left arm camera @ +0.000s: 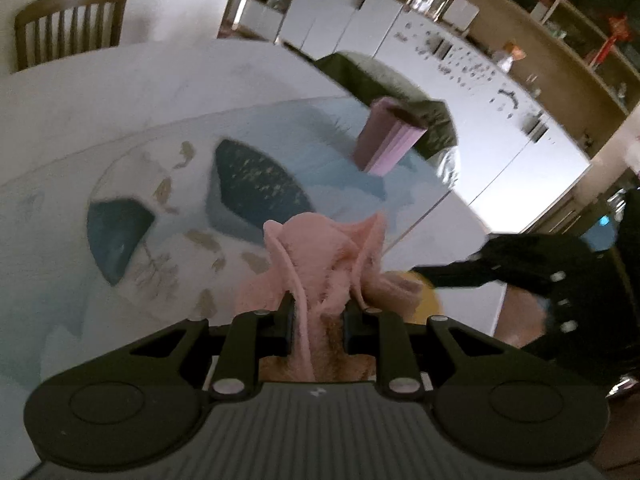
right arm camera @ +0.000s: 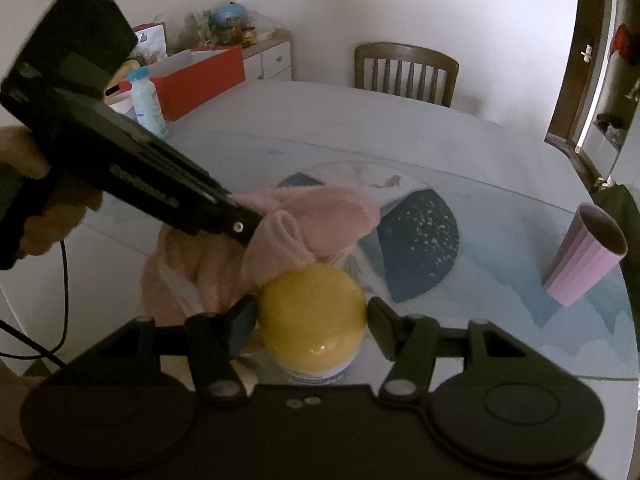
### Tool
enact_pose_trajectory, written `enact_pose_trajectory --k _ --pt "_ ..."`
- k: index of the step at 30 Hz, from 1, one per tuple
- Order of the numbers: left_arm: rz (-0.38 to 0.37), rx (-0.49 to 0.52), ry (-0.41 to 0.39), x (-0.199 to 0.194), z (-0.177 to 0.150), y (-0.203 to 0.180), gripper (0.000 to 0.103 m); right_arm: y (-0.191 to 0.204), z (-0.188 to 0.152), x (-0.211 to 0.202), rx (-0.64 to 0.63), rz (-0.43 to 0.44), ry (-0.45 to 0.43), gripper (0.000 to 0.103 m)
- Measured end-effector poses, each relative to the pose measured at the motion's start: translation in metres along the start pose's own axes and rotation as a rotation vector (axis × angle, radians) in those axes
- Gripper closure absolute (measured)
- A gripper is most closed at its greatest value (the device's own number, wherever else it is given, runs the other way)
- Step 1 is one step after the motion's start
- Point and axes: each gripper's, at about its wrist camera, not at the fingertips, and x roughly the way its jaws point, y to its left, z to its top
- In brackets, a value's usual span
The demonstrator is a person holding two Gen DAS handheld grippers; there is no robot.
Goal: Clean container
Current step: 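Wipe the bottle cap and sides with the towel in the left tool while the right tool holds it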
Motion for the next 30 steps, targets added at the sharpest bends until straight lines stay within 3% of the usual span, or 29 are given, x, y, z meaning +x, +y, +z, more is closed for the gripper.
enact_pose_trajectory --k 6,11,19,25,30 --pt "0.013 -0.010 0.079 0.028 -0.020 0.008 0.082 -0.008 -0.005 -0.004 0.021 0.003 -0.005 0.043" --pt "0.048 -0.003 0.111 0.041 -0.036 0.008 0.082 -0.024 -0.006 -0.005 0.118 0.014 -0.010 0.043" --pt "0.031 0.001 0.001 -0.008 -0.033 -0.008 0.082 -0.066 -0.001 0.001 0.430 0.025 0.012 0.043" --pt "-0.047 0.062 -0.048 -0.029 -0.029 -0.041 0.082 -0.071 0.000 0.007 0.491 0.012 0.020 0.043" --pt "-0.062 0.089 -0.032 -0.011 -0.024 -0.058 0.082 -0.068 0.003 0.008 0.487 0.006 0.025 0.043"
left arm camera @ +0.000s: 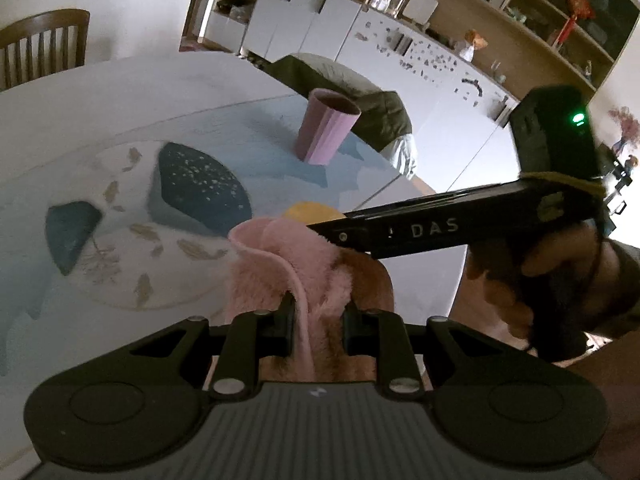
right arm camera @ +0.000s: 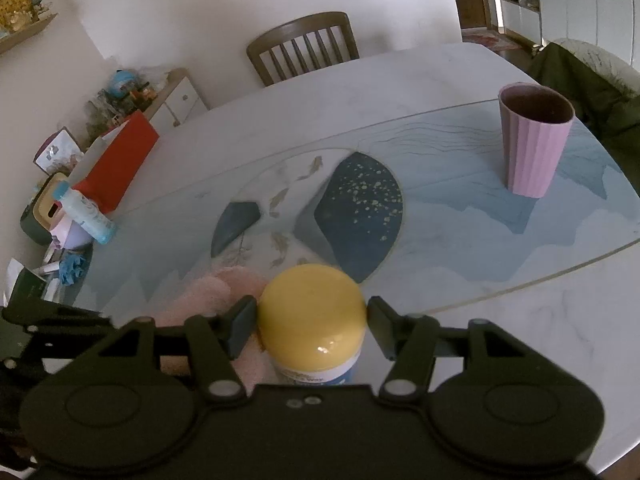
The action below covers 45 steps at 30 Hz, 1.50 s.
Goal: Clean container
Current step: 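Wipe the bottle cap and sides with the towel in the left tool while the right tool holds it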
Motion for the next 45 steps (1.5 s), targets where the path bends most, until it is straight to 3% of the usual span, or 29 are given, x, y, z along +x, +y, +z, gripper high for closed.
enact_pose_trajectory --k 10,19,24,31,37,45 --pt "0.032 -0.028 0.075 0.038 -0.007 0.018 0.082 -0.004 -0.002 0.000 0.027 0.001 0.003 0.043" --pt "0.152 -0.048 0.135 0.054 -0.020 0.041 0.082 -0.009 -0.003 -0.004 0.045 -0.002 0.009 0.043" --pt "0.221 -0.085 0.097 0.036 -0.022 0.056 0.082 -0.012 -0.001 -0.005 0.082 0.003 0.040 0.043" --pt "0.287 -0.101 0.036 0.003 -0.026 0.064 0.082 0.002 0.000 -0.007 -0.029 0.020 0.084 0.043" --pt "0.231 -0.082 -0.025 -0.028 -0.016 0.057 0.082 0.014 -0.016 -0.017 -0.257 0.047 0.120 0.043" --pt "-0.030 -0.023 -0.058 -0.037 0.014 0.019 0.082 0.031 -0.036 -0.028 -0.455 0.071 0.133 0.043"
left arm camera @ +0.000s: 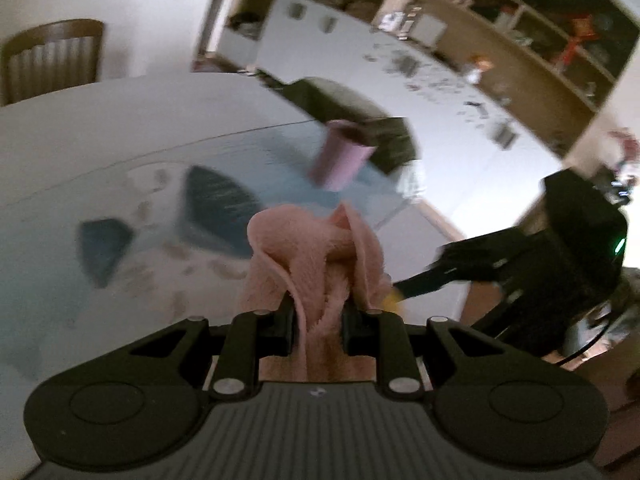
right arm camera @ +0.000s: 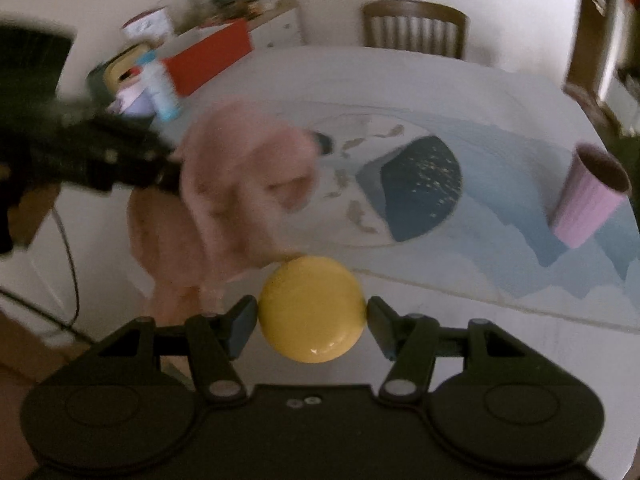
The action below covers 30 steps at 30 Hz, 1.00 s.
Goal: Clean container
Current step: 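Wipe the bottle cap and sides with the towel in the left tool while the right tool holds it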
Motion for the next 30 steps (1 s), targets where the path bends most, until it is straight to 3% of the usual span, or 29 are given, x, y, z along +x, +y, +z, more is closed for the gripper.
enact_pose_trajectory --k 2,6,21,25,30 --pt "-0.043 0.002 0.010 0.010 0.006 -0.007 0.082 0.008 -0.003 0.001 -0.052 -0.005 0.006 0.044" --pt "-0.053 0.000 0.067 0.037 0.008 -0.009 0.082 0.015 -0.007 0.002 -0.086 -0.017 0.011 0.044" --pt "0.136 -0.131 0.183 0.065 -0.024 0.054 0.083 0.008 -0.007 -0.001 -0.061 -0.030 -0.017 0.044" --pt "0.144 -0.135 0.218 0.067 -0.036 0.057 0.083 0.011 -0.001 -0.001 -0.156 -0.052 -0.012 0.044" --pt "0.120 -0.146 0.201 0.049 -0.041 0.055 0.082 0.016 0.013 -0.001 -0.301 -0.060 0.009 0.044"
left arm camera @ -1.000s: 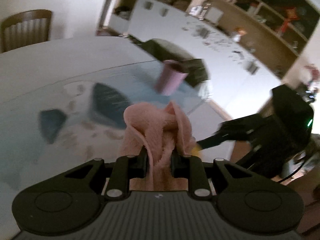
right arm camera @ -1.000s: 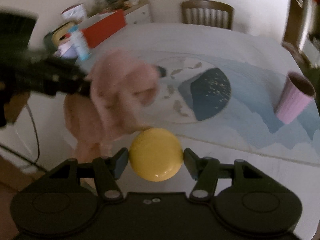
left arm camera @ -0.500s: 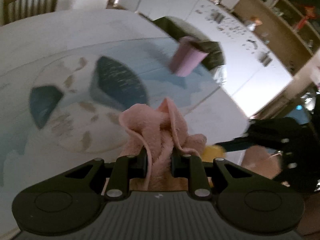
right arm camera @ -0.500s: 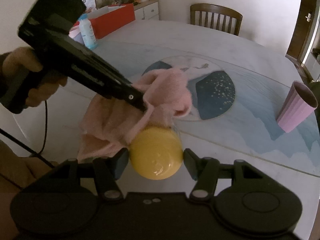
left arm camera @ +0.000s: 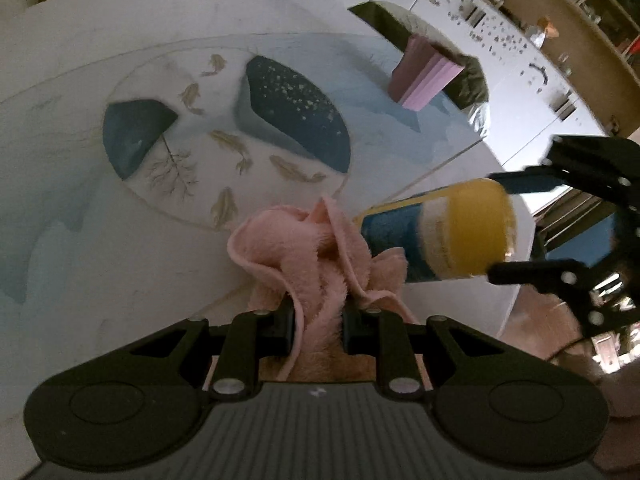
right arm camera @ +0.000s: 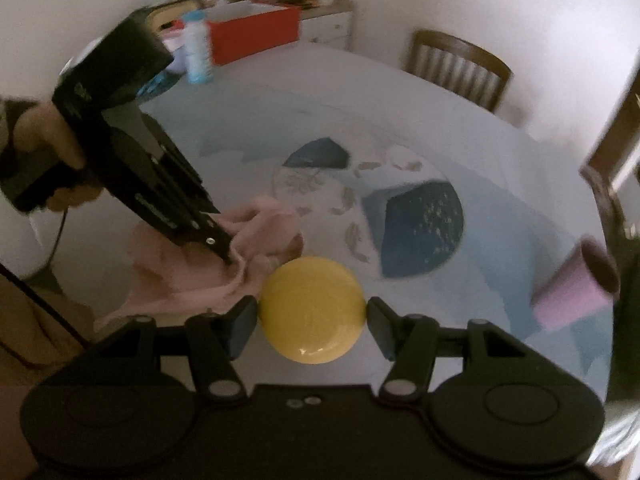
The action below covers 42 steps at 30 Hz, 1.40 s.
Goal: Clean container
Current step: 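Wipe the bottle cap and sides with the towel in the left tool while the right tool holds it, then keep wiping the yellow cap with the towel in the left tool while the right tool holds the bottle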
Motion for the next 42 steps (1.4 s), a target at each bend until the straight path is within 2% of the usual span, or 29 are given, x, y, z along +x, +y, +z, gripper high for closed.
enact_pose_trajectory --k 4,10,13,18,23,30,33,36,42 --pt "-0.068 -0.019 -0.063 -0.029 0.006 0.002 0.082 0.005 0.012 0.005 -0.165 0.038 0.017 0.044" --pt "-0.148 -0.012 -0.147 -0.054 0.038 -0.006 0.082 0.017 0.021 0.010 -0.355 0.107 0.028 0.044" --pt "-0.152 0.017 -0.143 -0.044 0.053 -0.016 0.082 0.023 0.020 0.010 -0.419 0.134 0.017 0.044" --pt "-0.162 0.004 -0.072 -0.006 0.066 -0.017 0.082 0.023 0.021 0.015 -0.443 0.147 -0.001 0.044" --pt "-0.164 -0.029 -0.023 0.017 0.063 -0.004 0.083 0.017 0.020 0.017 -0.420 0.164 -0.011 0.044" --pt "-0.125 -0.049 0.043 0.042 0.050 0.009 0.083 0.001 0.018 0.015 -0.344 0.175 -0.021 0.044" --pt "-0.121 -0.043 0.060 0.048 0.044 0.012 0.083 -0.005 0.020 0.016 -0.292 0.148 -0.009 0.043" --pt "-0.124 -0.053 0.054 0.048 0.042 0.013 0.083 -0.007 0.021 0.018 -0.257 0.080 0.010 0.043" --pt "-0.083 -0.035 0.030 0.040 0.033 0.002 0.083 -0.028 0.023 0.009 0.053 0.082 0.024 0.041"
